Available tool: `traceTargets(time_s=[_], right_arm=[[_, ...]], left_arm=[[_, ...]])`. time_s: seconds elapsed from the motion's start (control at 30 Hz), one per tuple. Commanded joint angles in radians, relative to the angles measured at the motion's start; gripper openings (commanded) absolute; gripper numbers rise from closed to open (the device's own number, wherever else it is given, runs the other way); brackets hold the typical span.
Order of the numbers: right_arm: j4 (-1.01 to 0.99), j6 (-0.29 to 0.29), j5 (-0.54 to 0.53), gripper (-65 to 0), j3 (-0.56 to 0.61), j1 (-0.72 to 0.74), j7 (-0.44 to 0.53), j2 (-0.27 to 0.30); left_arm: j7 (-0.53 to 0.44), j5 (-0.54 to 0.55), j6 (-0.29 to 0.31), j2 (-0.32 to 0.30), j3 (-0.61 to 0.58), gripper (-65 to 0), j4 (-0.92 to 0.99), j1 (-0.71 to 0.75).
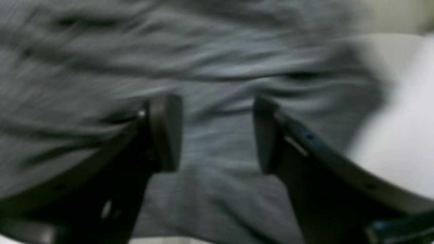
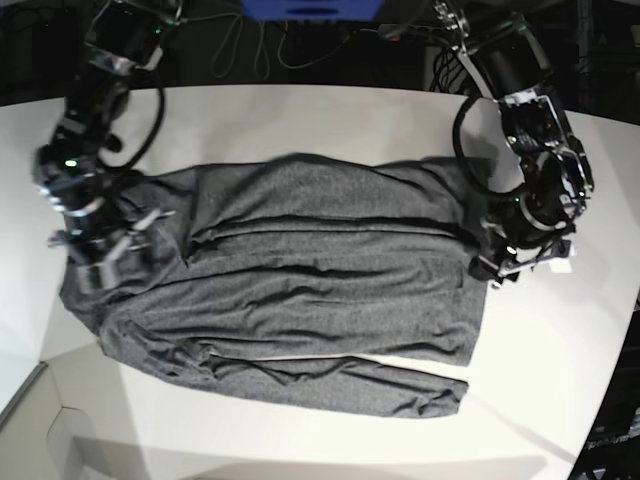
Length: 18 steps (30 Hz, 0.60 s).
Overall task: Layout the t-shirt on the table in an organized manner, then fold the t-shirt properly
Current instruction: 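Lift the shirt edge with both grippers and pull it outward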
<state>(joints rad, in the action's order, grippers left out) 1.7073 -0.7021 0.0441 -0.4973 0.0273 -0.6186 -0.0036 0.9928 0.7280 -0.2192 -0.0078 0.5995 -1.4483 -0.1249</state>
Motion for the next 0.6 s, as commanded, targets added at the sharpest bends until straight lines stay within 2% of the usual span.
traceTargets(time_s=[0.0, 0.1, 0.27, 0.4, 0.57], right_arm=[[0.02, 0.004, -0.011, -27.8, -0.022, 0.013, 0.013, 0.012], [0.02, 0.004, -0.011, -26.1, -0.096, 0.026, 0.013, 0.034], [0.013, 0.004, -0.011, -26.1, -0.189, 0.02, 0.013, 0.041], [0.013, 0.004, -0.016, -26.1, -0.197, -0.013, 0.013, 0.04], [0.012, 0.004, -0.016, -26.1, -0.185, -0.025, 0.013, 0.032]], left_arm=[[0.008, 0.018, 0.01, -0.007, -0.002, -30.9, -0.044, -0.02], [0.027, 0.02, 0.01, 0.002, 0.0, -27.9, -0.124, -0.006], [0.038, 0.021, 0.008, 0.047, -0.003, -24.8, -0.274, 0.12], [0.034, 0.017, 0.007, 0.082, 0.003, -22.1, -0.286, 0.195], [-0.022, 0.017, 0.004, 0.081, 0.003, -22.0, -0.283, 0.265]])
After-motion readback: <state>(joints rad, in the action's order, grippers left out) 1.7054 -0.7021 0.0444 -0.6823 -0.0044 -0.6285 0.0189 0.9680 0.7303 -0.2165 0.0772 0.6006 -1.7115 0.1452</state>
